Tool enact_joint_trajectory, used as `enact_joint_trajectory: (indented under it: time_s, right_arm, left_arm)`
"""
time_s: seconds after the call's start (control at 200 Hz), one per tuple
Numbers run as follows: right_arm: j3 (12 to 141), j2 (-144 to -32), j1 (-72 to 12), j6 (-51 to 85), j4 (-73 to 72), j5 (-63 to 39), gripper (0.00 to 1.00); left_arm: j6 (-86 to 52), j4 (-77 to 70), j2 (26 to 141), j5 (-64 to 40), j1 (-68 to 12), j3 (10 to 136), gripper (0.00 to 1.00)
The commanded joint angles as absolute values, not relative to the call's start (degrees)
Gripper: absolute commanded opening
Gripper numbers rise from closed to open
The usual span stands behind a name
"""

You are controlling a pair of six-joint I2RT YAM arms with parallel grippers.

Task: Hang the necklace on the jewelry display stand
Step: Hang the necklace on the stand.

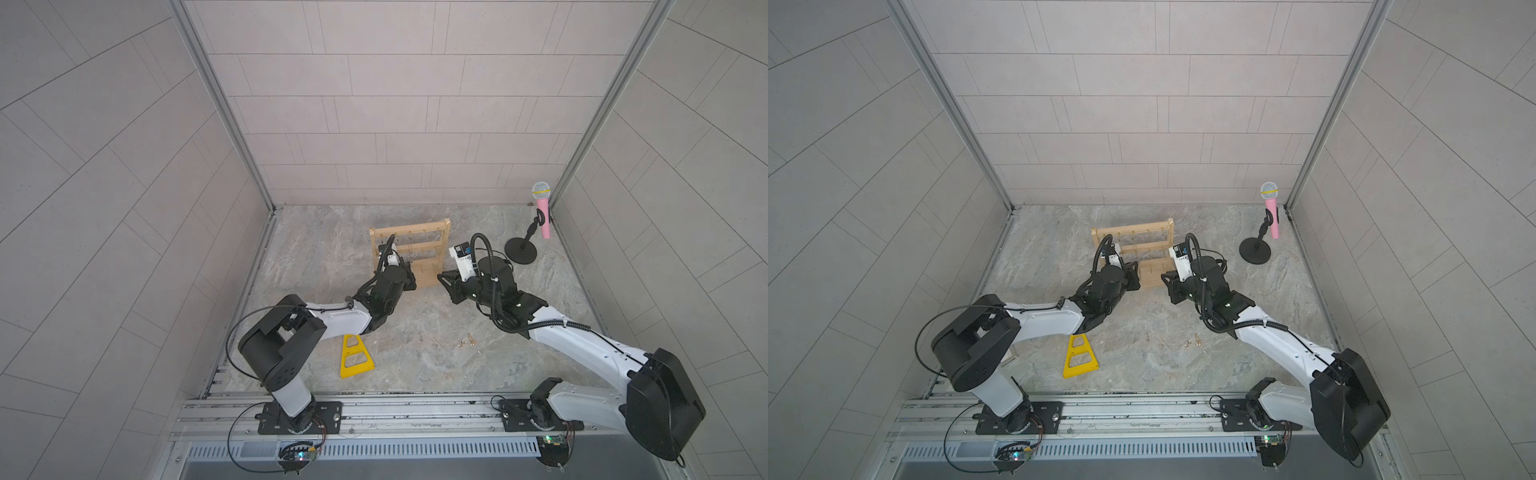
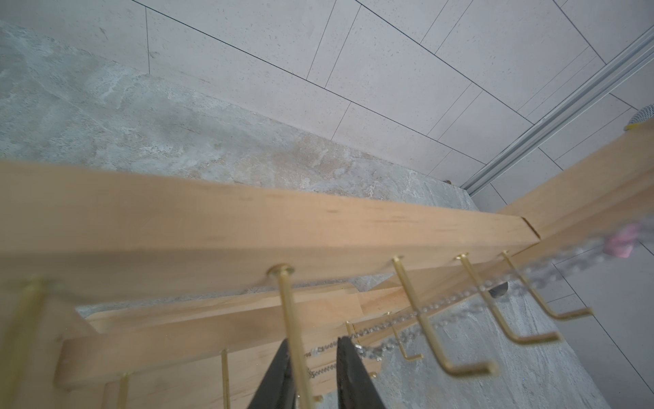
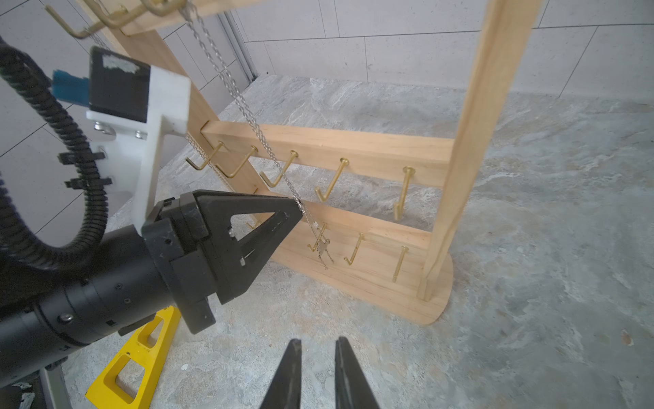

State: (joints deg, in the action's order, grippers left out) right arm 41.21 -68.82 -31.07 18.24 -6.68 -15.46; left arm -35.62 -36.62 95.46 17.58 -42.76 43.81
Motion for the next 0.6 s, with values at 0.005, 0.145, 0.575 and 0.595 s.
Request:
enact_joint_trajectory:
  time_s: [0.005,0.145,0.575,0.595]
  right_arm:
    - [40.61,-68.96,-30.86,18.28,-8.03,-15.57,0.21]
    - [40.68,-68.98,-30.91,18.33,-8.01,-15.61,0.21]
    - [40.76,-68.99,-30.86,18.24,-8.08,-15.62,0.21]
    - [40.75,-68.99,-30.88,18.22,-8.00,-15.57,0.21]
  left_arm:
    - [-36.18,-37.62,96.09,17.95,-42.30,45.68,0.25]
    - [-36.04,-37.62,96.33,17.58,-42.16,46.14,0.25]
    - [-36.36,-37.40,97.38,16.23,-42.30,47.36,0.28]
    - [-36.45,-37.29,97.31,16.21,-42.27,47.30,0.28]
